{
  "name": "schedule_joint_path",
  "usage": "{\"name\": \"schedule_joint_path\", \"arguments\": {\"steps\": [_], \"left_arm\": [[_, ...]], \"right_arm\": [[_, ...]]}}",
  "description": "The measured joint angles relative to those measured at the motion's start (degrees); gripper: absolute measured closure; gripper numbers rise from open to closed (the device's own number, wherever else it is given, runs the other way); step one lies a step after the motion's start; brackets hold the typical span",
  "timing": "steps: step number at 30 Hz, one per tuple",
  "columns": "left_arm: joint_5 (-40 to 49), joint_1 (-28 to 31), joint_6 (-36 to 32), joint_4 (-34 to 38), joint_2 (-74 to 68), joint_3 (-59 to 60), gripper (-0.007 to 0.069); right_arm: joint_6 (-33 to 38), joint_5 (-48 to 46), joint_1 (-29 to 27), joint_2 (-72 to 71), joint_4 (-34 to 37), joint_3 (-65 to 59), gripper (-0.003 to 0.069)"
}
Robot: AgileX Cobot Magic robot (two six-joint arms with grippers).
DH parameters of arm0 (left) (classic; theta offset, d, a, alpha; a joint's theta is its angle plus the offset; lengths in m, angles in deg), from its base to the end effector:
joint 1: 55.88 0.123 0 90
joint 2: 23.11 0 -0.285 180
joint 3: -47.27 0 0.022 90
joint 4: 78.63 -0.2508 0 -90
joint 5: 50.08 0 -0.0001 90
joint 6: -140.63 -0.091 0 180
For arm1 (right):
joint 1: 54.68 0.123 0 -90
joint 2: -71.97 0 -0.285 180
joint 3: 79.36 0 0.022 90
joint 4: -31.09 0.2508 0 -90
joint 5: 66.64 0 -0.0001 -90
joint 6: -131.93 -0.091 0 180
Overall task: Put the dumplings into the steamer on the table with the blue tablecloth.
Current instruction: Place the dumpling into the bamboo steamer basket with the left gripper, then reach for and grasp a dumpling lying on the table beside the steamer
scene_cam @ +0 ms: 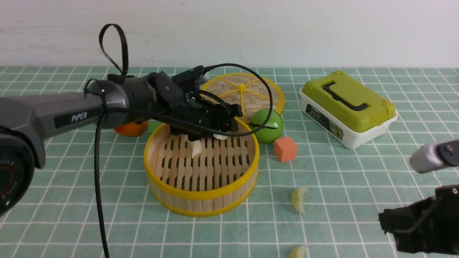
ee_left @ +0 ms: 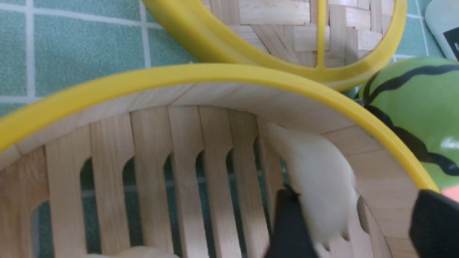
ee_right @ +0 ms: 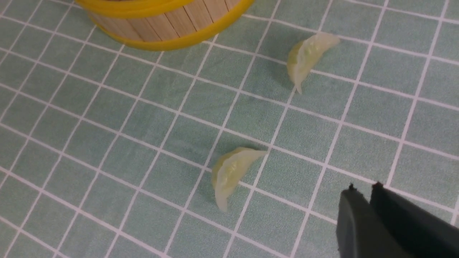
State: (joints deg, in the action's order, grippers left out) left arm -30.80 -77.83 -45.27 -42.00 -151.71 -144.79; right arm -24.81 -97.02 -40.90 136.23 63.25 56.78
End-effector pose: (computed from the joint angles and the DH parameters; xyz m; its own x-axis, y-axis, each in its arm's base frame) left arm 0.4366 -0.1954 0.1933 -0.7888 -0.1972 -0.5822 0.1345 0.8689 -0.4765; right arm 0.1727 0.0676 0.2611 -0.7159 -0.0854 -0.6930 -0.3522 0.9011 0.2528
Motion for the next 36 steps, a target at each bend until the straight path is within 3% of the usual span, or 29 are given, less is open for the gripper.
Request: {"name": "schedule_joint_path", "arguments": {"steps": [1, 3, 9, 15, 19, 20, 22, 25, 31, 36], "left_arm": [[0.56, 0.00, -0.05, -1.07, 0.12, -0.01, 0.0107], [2.10, 0.00, -0.05, -3.18, 1.12, -0.01, 0.0082], [9.30, 0.13, -0.86, -15.08, 11.18, 0.05, 0.0095], [28.28, 0.25, 1.96, -28.93, 31.12, 0.05, 0.0265], [42.08, 0.25, 6.27, -32.85, 43.52, 2.05, 0.0467], [42.84, 0.25, 6.32, -33.00, 44.69, 2.36, 0.0477], [44.68, 0.44, 6.43, -33.20, 52.67, 9.09, 0.0613], [42.17, 0.44, 6.43, -33.76, 60.86, 17.40, 0.0638], [33.71, 0.44, 10.42, -34.54, 79.54, 40.38, 0.0638], [32.42, 0.44, 11.39, -34.88, 83.70, 51.27, 0.0638]], "right_arm": [[0.00, 0.14, 0.00, 0.00, 0.00, 0.00, 0.0596], [0.06, 0.33, 0.00, 0.00, 0.00, 0.00, 0.0594], [0.83, 0.54, 0.00, 0.00, 0.05, -0.38, 0.0583], [0.87, -2.61, 0.00, 1.29, 0.57, 0.05, 0.0519], [-0.48, -7.24, 0.00, 8.08, 0.57, 5.51, 0.0404], [-0.68, -7.51, 0.00, 9.07, 0.57, 6.29, 0.0396], [-2.01, -10.26, 1.12, 16.33, 0.18, 11.67, 0.0363], [-4.56, -9.98, 4.01, 23.91, -2.37, 16.72, 0.0355], [-24.03, -6.09, 10.34, 39.07, -19.28, 29.84, 0.0350], [-37.69, -4.75, 11.91, 46.88, -29.56, 34.89, 0.0345]]}}
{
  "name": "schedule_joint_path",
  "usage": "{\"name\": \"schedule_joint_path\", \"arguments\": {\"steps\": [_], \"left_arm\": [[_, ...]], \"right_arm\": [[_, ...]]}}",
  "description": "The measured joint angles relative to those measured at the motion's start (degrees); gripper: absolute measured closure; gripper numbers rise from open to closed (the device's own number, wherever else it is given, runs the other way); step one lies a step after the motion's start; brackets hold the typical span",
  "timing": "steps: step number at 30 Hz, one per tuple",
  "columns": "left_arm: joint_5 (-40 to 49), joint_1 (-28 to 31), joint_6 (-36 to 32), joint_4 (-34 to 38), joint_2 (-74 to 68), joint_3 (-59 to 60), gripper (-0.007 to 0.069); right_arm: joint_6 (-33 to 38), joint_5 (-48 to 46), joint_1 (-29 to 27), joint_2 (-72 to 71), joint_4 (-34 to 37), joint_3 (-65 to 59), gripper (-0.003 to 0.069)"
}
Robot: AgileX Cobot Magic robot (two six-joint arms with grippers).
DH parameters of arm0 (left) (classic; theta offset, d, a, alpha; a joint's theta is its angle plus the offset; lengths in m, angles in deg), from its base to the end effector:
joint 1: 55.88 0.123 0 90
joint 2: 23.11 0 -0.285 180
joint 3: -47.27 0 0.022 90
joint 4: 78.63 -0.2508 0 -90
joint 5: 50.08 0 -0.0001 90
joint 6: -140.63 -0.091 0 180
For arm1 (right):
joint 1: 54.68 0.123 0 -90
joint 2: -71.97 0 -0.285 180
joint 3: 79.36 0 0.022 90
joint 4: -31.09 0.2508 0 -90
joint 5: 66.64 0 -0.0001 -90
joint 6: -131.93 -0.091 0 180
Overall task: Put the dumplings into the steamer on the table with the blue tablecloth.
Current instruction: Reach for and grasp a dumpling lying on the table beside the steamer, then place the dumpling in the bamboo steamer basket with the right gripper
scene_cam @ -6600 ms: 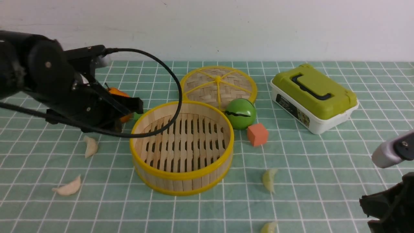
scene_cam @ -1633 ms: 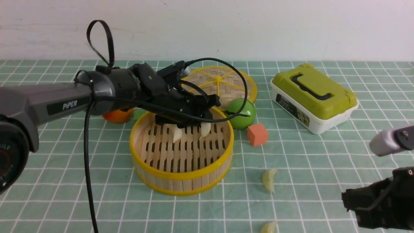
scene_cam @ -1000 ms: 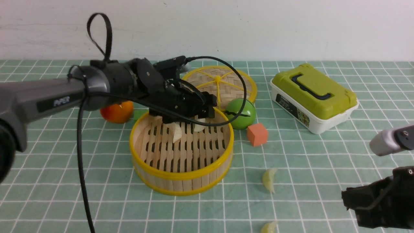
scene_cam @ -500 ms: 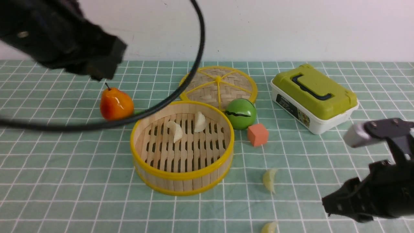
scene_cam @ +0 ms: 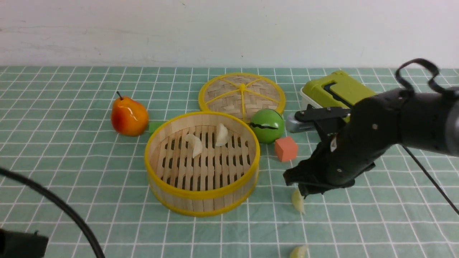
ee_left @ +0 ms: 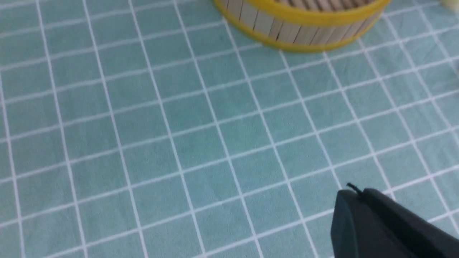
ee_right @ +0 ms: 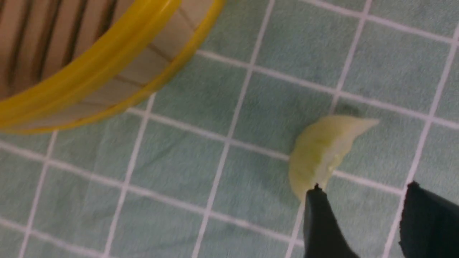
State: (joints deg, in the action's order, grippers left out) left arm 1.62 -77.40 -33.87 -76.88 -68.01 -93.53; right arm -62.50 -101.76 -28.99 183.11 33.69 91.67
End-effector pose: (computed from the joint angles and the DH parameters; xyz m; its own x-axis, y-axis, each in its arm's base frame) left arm 0.1003 -0.0419 0.3066 -0.7062 0.1552 -0.6908 0.3033 0.9479 -0.0970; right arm 0.3314 0.1620 0.1994 -0.9104 -0.1218 -0.3953 -0.1917 0.9711 0.1422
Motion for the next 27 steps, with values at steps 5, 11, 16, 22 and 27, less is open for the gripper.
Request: {"name": "schedule_joint_path", "arguments": {"steps": [5, 11, 16, 22, 27], "left_arm": [[-5.54, 0.00, 0.26, -0.04, 3.05, 5.09, 0.0638], [-10.38, 0.00, 0.44, -0.04, 3.74, 7.52, 0.0638], [-11.17, 0.00, 0.44, 0.06, 3.80, 7.89, 0.0638], [-11.50, 0.00, 0.44, 0.29, 3.80, 7.89, 0.0638], [-14.88, 0.00, 0.44, 0.69, 3.80, 7.89, 0.0638]], "right_arm": [[-5.47, 3.22, 0.12, 5.09, -0.38, 1.11, 0.0356], [-5.79, 5.03, 0.40, 7.11, 1.29, 1.44, 0.0456], [-2.21, 2.00, 0.40, 6.10, 0.62, 1.44, 0.0461], [2.22, -3.57, 0.45, -1.26, 3.68, 3.72, 0.0461], [10.06, 0.46, 4.59, -2.46, 15.27, 10.54, 0.0461]]}}
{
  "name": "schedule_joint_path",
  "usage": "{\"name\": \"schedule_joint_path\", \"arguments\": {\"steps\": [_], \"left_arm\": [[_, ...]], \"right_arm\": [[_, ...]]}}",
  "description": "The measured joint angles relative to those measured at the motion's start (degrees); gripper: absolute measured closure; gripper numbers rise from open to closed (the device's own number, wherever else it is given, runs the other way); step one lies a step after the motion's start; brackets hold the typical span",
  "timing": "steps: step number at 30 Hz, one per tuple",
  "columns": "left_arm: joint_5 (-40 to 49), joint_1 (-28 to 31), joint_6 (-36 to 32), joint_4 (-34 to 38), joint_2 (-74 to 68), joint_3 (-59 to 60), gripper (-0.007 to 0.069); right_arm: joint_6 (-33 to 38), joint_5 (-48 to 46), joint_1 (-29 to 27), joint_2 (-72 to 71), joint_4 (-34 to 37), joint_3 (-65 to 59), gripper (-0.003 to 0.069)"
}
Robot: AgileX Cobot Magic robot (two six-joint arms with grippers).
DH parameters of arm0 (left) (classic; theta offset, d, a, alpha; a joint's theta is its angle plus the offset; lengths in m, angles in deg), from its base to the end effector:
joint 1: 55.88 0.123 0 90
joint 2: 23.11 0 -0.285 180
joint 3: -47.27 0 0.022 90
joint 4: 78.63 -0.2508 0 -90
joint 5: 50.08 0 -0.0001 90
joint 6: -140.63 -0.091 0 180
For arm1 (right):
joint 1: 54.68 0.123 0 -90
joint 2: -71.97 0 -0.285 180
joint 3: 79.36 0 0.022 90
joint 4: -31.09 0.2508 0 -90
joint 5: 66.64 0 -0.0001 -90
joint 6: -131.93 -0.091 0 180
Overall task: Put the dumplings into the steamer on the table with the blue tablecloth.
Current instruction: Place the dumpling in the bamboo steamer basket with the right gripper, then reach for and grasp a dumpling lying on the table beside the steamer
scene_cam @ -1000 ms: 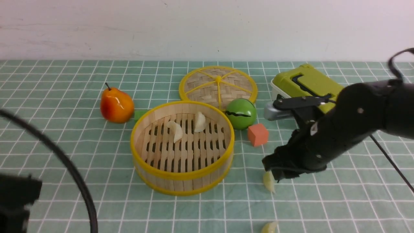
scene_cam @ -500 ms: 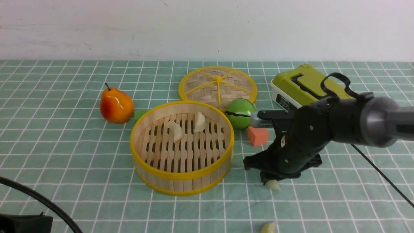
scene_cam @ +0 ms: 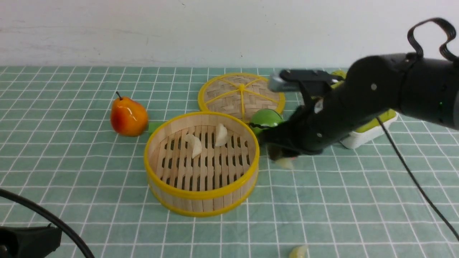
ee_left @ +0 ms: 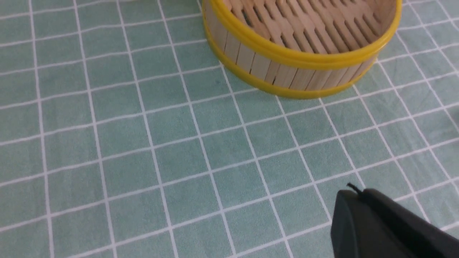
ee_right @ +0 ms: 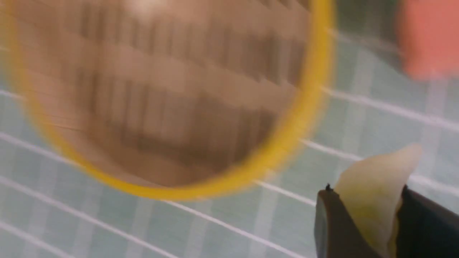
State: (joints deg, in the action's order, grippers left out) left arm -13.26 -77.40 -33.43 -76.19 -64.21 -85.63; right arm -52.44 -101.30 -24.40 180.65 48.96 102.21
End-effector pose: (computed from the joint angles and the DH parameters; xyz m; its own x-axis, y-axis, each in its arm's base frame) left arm 0.1012 -0.0424 0.2880 -0.5815 0.0817 -0.8094 0.3092 0.9425 -0.1270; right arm 0.3326 0.2126 0.2711 -0.8239 -0.1056 -0.5569 -0.3401 0.8780 0.3367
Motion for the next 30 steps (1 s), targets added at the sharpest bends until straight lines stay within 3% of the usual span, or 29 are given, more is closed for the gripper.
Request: {"name": "schedule_joint_path", "arguments": {"steps": [5, 13, 17, 21, 25, 27, 28, 30], "left_arm": [[-0.51, 0.00, 0.11, 2.71, 0.00, 0.00, 0.0638], [-0.50, 0.00, 0.16, 3.90, 0.00, 0.00, 0.0638], [-0.46, 0.00, 0.16, 3.90, 0.00, 0.00, 0.0638], [-0.38, 0.00, 0.16, 3.96, 0.00, 0.00, 0.0638], [0.73, 0.00, 0.16, 4.15, 0.00, 0.00, 0.0638], [0.73, 0.00, 0.16, 4.20, 0.00, 0.00, 0.0638], [0.73, 0.00, 0.16, 4.20, 0.00, 0.00, 0.0638], [0.67, 0.00, 0.16, 4.20, 0.00, 0.00, 0.0638]], "right_arm": [[6.80, 6.45, 5.58, 8.34, 8.93, 7.02, 0.0461], [4.90, 7.33, 7.05, 23.69, 12.06, 15.96, 0.0447], [3.35, 7.03, 7.05, 24.07, 11.84, 18.15, 0.0323], [3.10, 4.85, 6.80, 23.02, 11.01, 19.77, 0.0272], [2.77, -1.54, 5.81, 16.78, 5.62, 20.36, 0.0274], [2.06, -8.56, 4.69, 10.55, -3.05, 19.50, 0.0284], [2.06, -8.56, 4.69, 10.55, -3.05, 19.50, 0.0284], [-0.24, -12.97, 3.82, 4.38, -10.16, 14.20, 0.0286]]}}
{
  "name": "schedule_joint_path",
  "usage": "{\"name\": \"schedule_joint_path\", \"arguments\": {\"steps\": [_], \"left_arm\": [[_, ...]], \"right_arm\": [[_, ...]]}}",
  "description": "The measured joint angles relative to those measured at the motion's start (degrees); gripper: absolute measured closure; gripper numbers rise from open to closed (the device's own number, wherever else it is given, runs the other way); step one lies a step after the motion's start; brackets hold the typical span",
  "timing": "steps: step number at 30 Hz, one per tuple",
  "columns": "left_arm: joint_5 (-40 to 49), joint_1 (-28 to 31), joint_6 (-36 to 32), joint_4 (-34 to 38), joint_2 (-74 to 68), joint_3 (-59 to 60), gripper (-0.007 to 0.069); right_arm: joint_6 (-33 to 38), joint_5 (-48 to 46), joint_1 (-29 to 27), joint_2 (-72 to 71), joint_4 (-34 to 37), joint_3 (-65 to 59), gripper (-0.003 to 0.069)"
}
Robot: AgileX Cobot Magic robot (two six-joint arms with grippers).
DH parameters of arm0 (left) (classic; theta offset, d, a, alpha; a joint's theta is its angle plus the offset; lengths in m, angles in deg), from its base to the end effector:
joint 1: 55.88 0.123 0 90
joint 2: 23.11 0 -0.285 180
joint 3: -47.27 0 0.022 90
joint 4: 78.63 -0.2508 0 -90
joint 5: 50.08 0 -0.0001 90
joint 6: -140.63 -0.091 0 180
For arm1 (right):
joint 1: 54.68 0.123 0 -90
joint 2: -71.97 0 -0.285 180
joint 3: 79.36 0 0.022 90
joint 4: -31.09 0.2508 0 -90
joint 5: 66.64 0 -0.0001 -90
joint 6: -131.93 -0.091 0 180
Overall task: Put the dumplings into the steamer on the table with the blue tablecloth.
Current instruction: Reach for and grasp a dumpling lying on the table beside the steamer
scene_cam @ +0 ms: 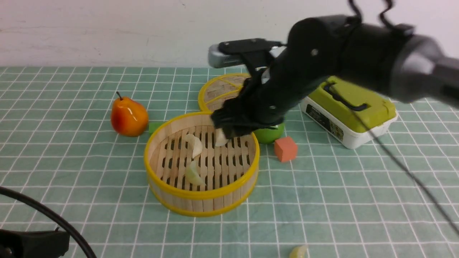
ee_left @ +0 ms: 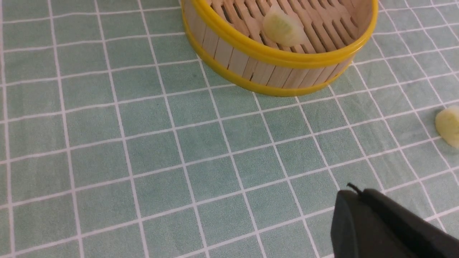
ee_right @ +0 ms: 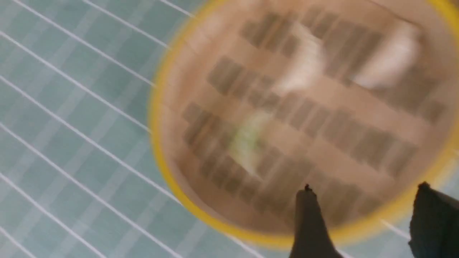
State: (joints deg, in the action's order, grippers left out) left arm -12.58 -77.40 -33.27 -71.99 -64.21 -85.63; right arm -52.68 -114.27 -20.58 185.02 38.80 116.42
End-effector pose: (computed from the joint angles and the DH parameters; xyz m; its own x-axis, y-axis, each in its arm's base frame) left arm 0.0991 -0.0460 0.2874 -0.6125 0.0300 -0.7899 0.3044 0.9312 -0.2006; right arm 0.3390 0.2404 0.3014 -0.7687 -0.3154 -0.5564 -0.4813 0.8582 0.1784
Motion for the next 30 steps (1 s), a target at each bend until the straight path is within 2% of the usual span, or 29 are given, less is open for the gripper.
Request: {"name": "schedule_joint_path", "arguments": {"steps": [3, 5, 7, 11, 24, 27, 30], "left_arm": [[-0.18, 0.00, 0.00, 0.12, 0.00, 0.00, 0.0638], [-0.40, 0.00, 0.00, 0.12, 0.00, 0.00, 0.0638], [-0.62, 0.00, 0.00, -0.05, 0.00, 0.00, 0.0638], [-2.13, 0.00, 0.00, -0.19, 0.00, 0.00, 0.0638], [-4.62, 0.00, 0.00, -0.21, -0.64, 2.74, 0.0636], [-4.99, 0.00, 0.00, -0.21, -0.64, 2.74, 0.0634], [-5.23, 0.00, 0.00, -0.21, -0.64, 2.74, 0.0629]], "right_arm": [[-2.86, -0.48, -0.31, -6.00, -4.76, -11.45, 0.0286], [-4.76, 1.96, -0.31, -7.90, -4.75, -20.60, 0.0286], [-6.44, 7.45, -0.31, -8.53, -2.36, -28.14, 0.0286], [-8.24, 13.80, -0.31, -8.53, 2.38, -35.29, 0.0288], [-9.48, 11.69, 1.05, -6.75, 4.67, -37.77, 0.0298], [-9.64, 13.11, 1.90, -5.52, 4.72, -38.47, 0.0345], [-8.97, 13.11, 2.09, -5.39, 4.71, -38.37, 0.0456]]}}
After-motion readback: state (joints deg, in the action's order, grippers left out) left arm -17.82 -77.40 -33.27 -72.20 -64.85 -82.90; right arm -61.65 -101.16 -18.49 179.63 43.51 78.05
